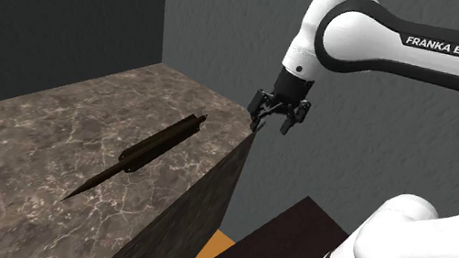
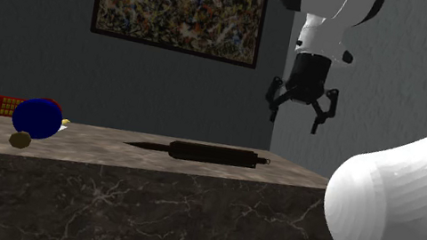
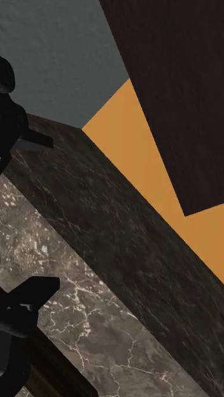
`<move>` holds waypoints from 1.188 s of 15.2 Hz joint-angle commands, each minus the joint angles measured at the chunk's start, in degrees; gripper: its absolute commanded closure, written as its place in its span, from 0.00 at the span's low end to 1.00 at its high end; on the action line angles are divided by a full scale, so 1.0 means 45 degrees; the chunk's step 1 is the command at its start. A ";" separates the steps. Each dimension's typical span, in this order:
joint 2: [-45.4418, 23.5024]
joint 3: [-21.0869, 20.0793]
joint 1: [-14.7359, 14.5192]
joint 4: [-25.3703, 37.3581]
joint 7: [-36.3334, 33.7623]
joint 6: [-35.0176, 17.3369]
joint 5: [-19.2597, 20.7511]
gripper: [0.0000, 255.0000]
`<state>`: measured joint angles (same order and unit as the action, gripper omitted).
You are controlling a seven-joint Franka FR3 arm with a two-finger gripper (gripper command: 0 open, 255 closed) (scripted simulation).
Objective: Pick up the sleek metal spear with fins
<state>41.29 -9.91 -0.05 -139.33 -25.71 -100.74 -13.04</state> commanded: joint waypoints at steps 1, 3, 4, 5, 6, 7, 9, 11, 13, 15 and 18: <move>-0.0497 -0.0772 0.0117 0.0179 -0.1436 -0.0449 -0.0328 0.00; -0.1050 -0.1563 0.0239 0.0410 -0.2824 -0.0901 -0.0587 0.00; -0.1370 -0.1955 0.0318 0.0566 -0.3521 -0.1128 -0.0680 0.00; -0.1717 -0.2347 0.0412 0.0748 -0.4221 -0.1354 -0.0747 0.00; -0.2092 -0.2735 0.0517 0.0955 -0.4928 -0.1578 -0.0782 0.00; -0.2493 -0.3118 0.0631 0.1187 -0.5641 -0.1799 -0.0782 0.00; -0.3368 -0.3881 0.0902 0.1722 -0.7094 -0.2226 -0.0675 0.00; -0.4341 -0.4637 0.1219 0.2346 -0.8594 -0.2621 -0.0403 0.00; -0.5417 -0.5377 0.1559 0.3056 -1.0159 -0.2970 0.0061 0.00; -0.6609 -0.6060 0.1864 0.3849 -1.1812 -0.3253 0.0748 0.00; -0.8616 -0.6850 0.2097 0.5203 -1.4438 -0.3486 0.2194 0.00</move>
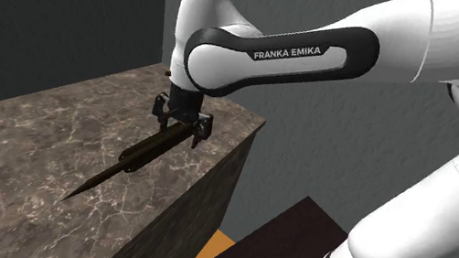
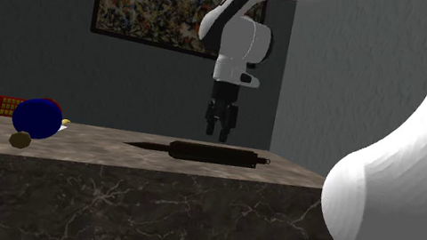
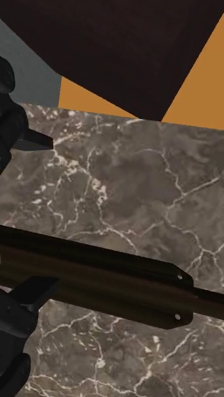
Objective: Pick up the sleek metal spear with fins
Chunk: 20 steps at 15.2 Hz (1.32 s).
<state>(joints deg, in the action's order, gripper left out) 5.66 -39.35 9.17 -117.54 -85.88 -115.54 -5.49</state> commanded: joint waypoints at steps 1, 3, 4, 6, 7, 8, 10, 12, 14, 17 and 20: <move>-0.1412 -0.0456 0.0011 0.0860 -0.1956 -0.0204 0.1078 0.00; -0.2848 -0.0558 -0.0249 0.1934 -0.3671 -0.0103 0.2215 0.00; -0.3547 -0.0489 -0.0487 0.2508 -0.4466 0.0001 0.2744 0.00; -0.3828 -0.0355 -0.0667 0.2598 -0.4744 -0.0114 0.2942 0.00; -0.3886 -0.0332 -0.0686 0.2487 -0.4776 -0.0269 0.2991 0.00; -0.3948 -0.0315 -0.0702 0.2380 -0.4810 -0.0423 0.3044 0.00; -0.4081 -0.0280 -0.0732 0.2173 -0.4884 -0.0728 0.3158 0.00; -0.4268 -0.0229 -0.0777 0.1926 -0.4989 -0.1115 0.3321 0.00; -0.4268 -0.0228 -0.0778 0.1925 -0.4988 -0.1115 0.3320 0.00; -0.4236 -0.0230 -0.0758 0.1887 -0.4964 -0.1130 0.3298 1.00; -0.4239 -0.0230 -0.0760 0.1888 -0.4967 -0.1131 0.3300 1.00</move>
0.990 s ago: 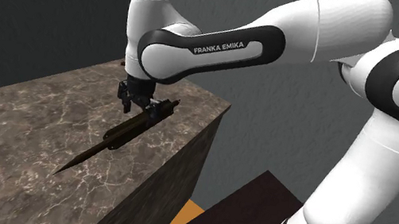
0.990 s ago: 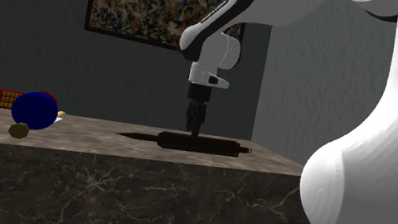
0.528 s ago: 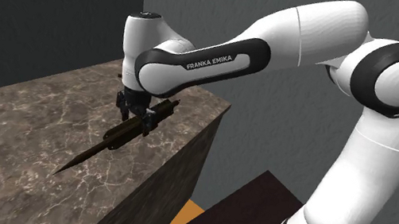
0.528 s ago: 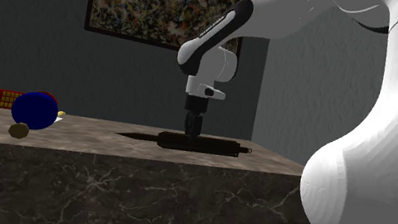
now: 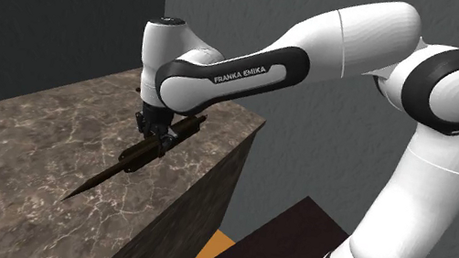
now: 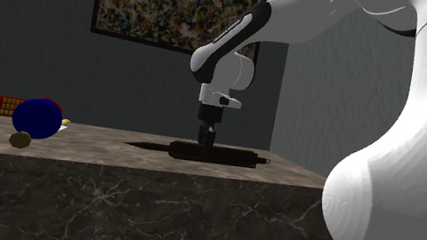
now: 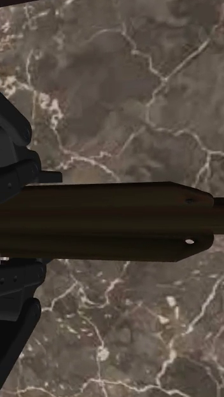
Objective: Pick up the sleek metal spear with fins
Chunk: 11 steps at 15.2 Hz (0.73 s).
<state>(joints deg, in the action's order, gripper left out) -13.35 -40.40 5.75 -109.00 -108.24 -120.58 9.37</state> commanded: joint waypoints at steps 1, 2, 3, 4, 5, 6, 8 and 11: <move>-0.0019 0.0002 -0.0003 -0.0008 -0.0004 -0.0014 0.0001 1.00; -0.0020 0.0003 -0.0002 -0.0008 -0.0002 -0.0015 0.0002 1.00; -0.0016 0.0002 -0.0001 -0.0008 -0.0001 -0.0012 -0.0001 1.00; -0.0044 0.0004 -0.0017 0.0029 -0.0021 0.0004 0.0018 1.00; 0.0032 -0.0018 0.0002 0.0121 0.0022 0.0153 -0.0048 1.00; 0.0103 -0.0038 0.0019 0.0219 0.0062 0.0304 -0.0109 1.00; 0.0239 -0.0074 0.0051 0.0422 0.0137 0.0608 -0.0226 1.00; 0.0422 -0.0118 0.0090 0.0749 0.0239 0.1071 -0.0383 1.00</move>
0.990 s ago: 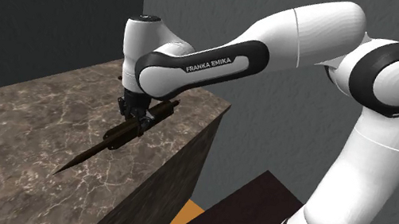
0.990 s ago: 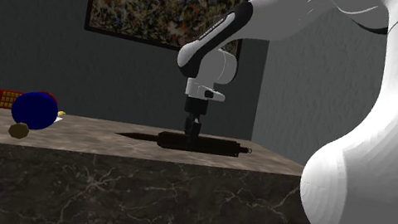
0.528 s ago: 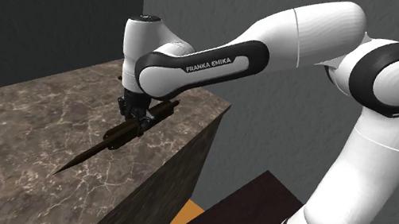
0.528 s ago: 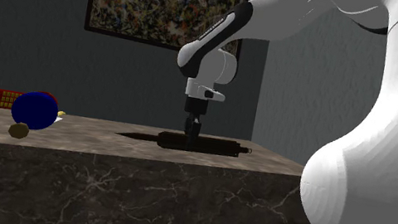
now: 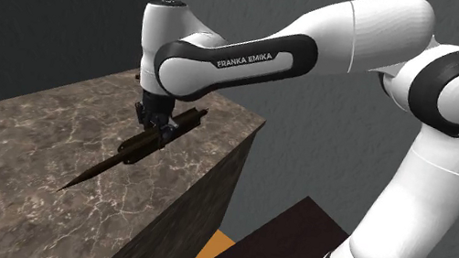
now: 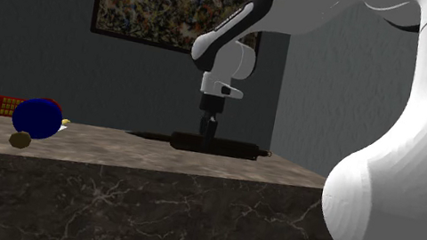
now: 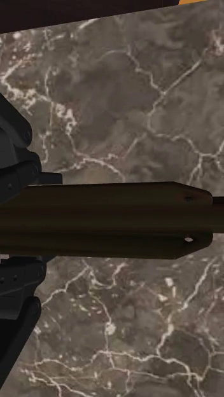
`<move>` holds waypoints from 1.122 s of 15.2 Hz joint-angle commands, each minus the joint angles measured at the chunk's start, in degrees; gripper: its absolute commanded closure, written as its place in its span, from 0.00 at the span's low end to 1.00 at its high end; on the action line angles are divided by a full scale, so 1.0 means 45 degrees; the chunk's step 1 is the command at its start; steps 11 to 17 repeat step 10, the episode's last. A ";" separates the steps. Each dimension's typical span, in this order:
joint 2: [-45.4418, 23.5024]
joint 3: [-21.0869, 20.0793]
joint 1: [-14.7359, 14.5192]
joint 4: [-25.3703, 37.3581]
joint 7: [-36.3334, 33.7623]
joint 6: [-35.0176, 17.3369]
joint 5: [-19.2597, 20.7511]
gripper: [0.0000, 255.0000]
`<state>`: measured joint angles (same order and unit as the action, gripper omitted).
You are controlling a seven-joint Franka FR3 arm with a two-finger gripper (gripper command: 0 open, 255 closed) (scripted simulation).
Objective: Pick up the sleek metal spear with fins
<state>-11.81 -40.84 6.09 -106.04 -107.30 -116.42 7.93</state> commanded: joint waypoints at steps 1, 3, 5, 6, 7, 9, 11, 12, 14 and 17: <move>0.0135 -0.0033 0.0024 0.0205 0.0062 0.0302 -0.0109 1.00; 0.0236 -0.0056 0.0042 0.0445 0.0118 0.0617 -0.0195 1.00; 0.0325 -0.0076 0.0056 0.0698 0.0167 0.0935 -0.0271 1.00; 0.0364 -0.0086 0.0061 0.0829 0.0189 0.1095 -0.0305 1.00; 0.0401 -0.0094 0.0065 0.0964 0.0209 0.1256 -0.0336 1.00; 0.0441 -0.0103 0.0069 0.1120 0.0231 0.1442 -0.0371 1.00; 0.0439 -0.0103 0.0068 0.1122 0.0230 0.1443 -0.0369 1.00; 0.0439 -0.0103 0.0068 0.1122 0.0230 0.1443 -0.0369 1.00; 0.0439 -0.0103 0.0068 0.1122 0.0230 0.1443 -0.0369 1.00; 0.0439 -0.0103 0.0068 0.1122 0.0230 0.1443 -0.0369 1.00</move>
